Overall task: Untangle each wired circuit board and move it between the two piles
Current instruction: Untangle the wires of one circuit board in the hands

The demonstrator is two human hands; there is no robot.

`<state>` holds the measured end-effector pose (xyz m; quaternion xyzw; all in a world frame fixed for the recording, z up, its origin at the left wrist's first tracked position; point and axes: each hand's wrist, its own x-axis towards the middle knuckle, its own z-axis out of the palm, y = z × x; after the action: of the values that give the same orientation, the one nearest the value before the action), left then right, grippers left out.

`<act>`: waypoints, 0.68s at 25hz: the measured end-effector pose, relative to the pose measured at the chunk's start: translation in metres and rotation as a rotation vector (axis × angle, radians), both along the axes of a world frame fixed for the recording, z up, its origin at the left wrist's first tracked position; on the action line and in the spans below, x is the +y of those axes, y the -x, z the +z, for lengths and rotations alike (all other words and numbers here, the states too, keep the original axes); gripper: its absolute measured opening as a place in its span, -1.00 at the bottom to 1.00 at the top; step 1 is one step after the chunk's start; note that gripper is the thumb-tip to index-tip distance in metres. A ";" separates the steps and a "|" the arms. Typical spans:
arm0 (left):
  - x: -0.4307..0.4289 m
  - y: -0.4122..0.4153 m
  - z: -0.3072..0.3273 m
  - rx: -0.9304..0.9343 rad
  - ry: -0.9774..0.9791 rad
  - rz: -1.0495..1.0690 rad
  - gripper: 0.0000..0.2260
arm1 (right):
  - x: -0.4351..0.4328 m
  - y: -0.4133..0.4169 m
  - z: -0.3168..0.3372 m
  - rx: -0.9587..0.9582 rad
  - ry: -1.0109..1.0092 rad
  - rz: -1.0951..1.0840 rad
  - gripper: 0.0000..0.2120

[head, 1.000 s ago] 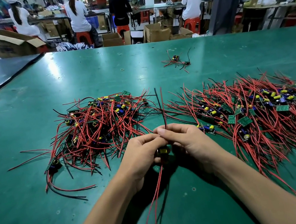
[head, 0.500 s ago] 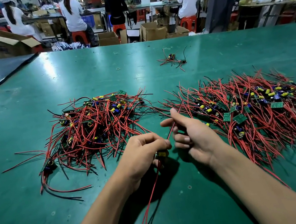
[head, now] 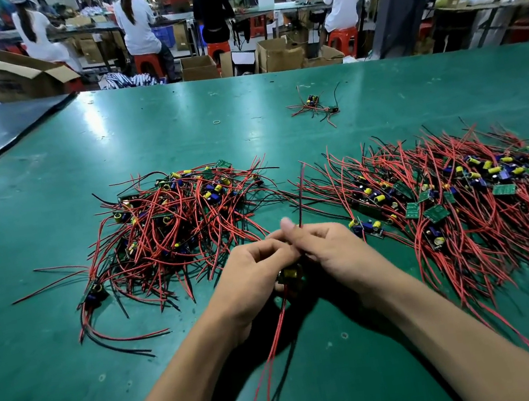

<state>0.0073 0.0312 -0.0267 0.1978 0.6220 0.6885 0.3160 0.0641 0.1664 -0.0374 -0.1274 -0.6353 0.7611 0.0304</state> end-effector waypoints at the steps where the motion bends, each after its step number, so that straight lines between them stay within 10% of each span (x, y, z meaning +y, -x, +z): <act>1: 0.000 0.000 0.000 -0.009 -0.015 -0.003 -0.80 | -0.002 -0.001 -0.001 0.020 -0.033 0.015 -0.55; 6: -0.003 0.002 0.004 -0.023 -0.010 -0.065 -0.80 | 0.013 -0.001 0.004 0.019 -0.247 -0.169 -0.63; 17: -0.003 0.001 0.007 0.024 0.017 -0.166 -0.82 | 0.034 0.008 0.001 0.125 -0.045 -0.422 -0.65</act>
<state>0.0063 0.0280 -0.0200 0.2545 0.6130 0.6522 0.3663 0.0561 0.2005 -0.0368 -0.2095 -0.6082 0.7300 0.2310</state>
